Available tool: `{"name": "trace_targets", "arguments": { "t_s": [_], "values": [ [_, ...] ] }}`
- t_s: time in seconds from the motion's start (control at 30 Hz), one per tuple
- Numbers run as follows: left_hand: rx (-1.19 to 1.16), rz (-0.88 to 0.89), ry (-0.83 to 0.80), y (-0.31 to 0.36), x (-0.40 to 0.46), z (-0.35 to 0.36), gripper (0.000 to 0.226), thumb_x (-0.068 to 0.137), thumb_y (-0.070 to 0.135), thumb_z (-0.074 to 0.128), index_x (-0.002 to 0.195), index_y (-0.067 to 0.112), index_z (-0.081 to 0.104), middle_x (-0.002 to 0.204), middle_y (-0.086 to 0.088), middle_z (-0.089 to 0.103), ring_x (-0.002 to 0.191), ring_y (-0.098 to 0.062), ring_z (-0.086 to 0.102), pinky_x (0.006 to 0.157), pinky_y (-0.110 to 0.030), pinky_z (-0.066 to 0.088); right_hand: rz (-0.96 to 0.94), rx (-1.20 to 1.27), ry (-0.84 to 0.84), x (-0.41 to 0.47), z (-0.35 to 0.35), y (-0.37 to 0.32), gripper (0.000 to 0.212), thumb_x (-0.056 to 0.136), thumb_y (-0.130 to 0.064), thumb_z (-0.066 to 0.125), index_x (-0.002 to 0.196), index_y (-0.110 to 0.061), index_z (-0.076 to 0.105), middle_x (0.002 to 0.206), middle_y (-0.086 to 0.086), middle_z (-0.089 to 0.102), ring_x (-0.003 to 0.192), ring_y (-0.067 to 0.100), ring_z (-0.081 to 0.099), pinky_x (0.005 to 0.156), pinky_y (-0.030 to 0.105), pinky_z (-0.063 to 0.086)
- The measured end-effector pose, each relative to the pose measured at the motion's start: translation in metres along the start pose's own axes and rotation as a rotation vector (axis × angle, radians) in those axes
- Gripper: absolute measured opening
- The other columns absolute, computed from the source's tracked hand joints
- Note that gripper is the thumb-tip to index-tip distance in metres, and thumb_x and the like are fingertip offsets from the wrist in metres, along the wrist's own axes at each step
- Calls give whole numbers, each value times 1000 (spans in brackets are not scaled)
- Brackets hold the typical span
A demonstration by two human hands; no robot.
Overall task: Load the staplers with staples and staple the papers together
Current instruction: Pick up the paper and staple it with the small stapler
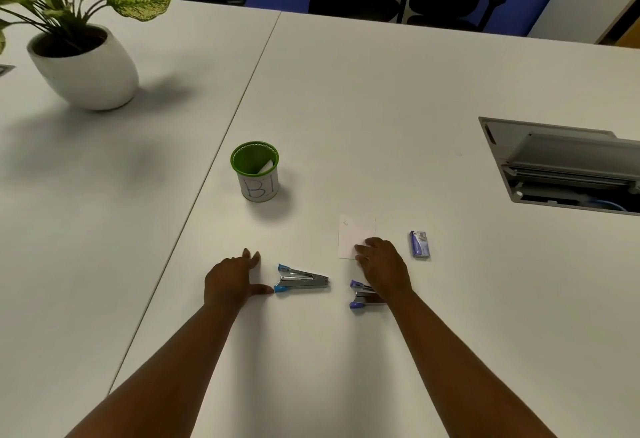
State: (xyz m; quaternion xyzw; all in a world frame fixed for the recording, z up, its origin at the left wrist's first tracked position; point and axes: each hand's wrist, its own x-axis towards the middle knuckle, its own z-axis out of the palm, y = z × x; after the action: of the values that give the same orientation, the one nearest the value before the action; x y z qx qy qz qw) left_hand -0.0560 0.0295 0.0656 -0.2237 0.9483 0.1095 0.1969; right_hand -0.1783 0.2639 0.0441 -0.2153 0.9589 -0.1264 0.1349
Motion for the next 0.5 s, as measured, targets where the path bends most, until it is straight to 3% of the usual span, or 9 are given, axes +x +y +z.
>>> {"name": "trace_targets", "arguments": {
  "t_s": [0.07, 0.13, 0.2, 0.23, 0.3, 0.33, 0.5],
  "values": [
    [1, -2, -5, 0, 1, -1, 88, 76, 61, 60, 147, 28, 20, 155, 7, 22, 133, -15, 38, 100, -25, 37, 2, 85, 37, -2, -1, 0, 31, 95, -19, 46, 122, -12, 59, 135, 6, 51, 126, 22, 43, 100, 24, 34],
    [0, -3, -12, 1, 1, -2, 89, 75, 61, 60, 147, 28, 20, 155, 6, 21, 134, -15, 38, 101, -26, 37, 97, 255, 112, -1, -3, 0, 25, 92, -11, 50, 114, -5, 62, 123, 10, 59, 111, 18, 55, 77, 2, 35],
    [2, -3, -8, 1, 1, -2, 89, 75, 62, 60, 147, 28, 21, 155, 7, 23, 133, -15, 39, 101, -26, 38, 226, 334, 156, 3, -6, -4, 25, 91, -8, 52, 114, -1, 60, 119, 13, 61, 102, 18, 59, 63, -5, 35],
    [0, -4, -3, 0, 1, -2, 89, 74, 62, 60, 147, 28, 21, 154, 7, 24, 132, -15, 40, 100, -26, 38, 276, 359, 169, 5, -9, -7, 28, 90, -13, 56, 116, -1, 57, 118, 14, 60, 105, 21, 58, 68, -3, 38],
    [-17, -10, 5, -1, 1, -1, 90, 73, 63, 62, 146, 27, 24, 153, 8, 26, 132, -14, 40, 99, -26, 38, 329, 291, 154, 9, -11, -15, 46, 85, -30, 64, 117, 0, 52, 119, 15, 56, 112, 27, 52, 90, 21, 42],
    [-27, -13, 7, -2, 2, -1, 90, 72, 63, 63, 146, 28, 25, 153, 8, 27, 132, -14, 40, 99, -26, 38, 363, 250, 132, 11, -12, -19, 52, 82, -35, 67, 116, 1, 50, 119, 16, 54, 114, 28, 50, 94, 30, 41],
    [-23, -11, -8, -4, 3, -1, 89, 72, 62, 62, 146, 29, 24, 154, 8, 26, 134, -15, 37, 102, -26, 35, 511, 269, 45, 23, -14, -34, 57, 76, -28, 75, 116, 2, 47, 123, 17, 53, 116, 30, 52, 97, 34, 42]
  ]
}}
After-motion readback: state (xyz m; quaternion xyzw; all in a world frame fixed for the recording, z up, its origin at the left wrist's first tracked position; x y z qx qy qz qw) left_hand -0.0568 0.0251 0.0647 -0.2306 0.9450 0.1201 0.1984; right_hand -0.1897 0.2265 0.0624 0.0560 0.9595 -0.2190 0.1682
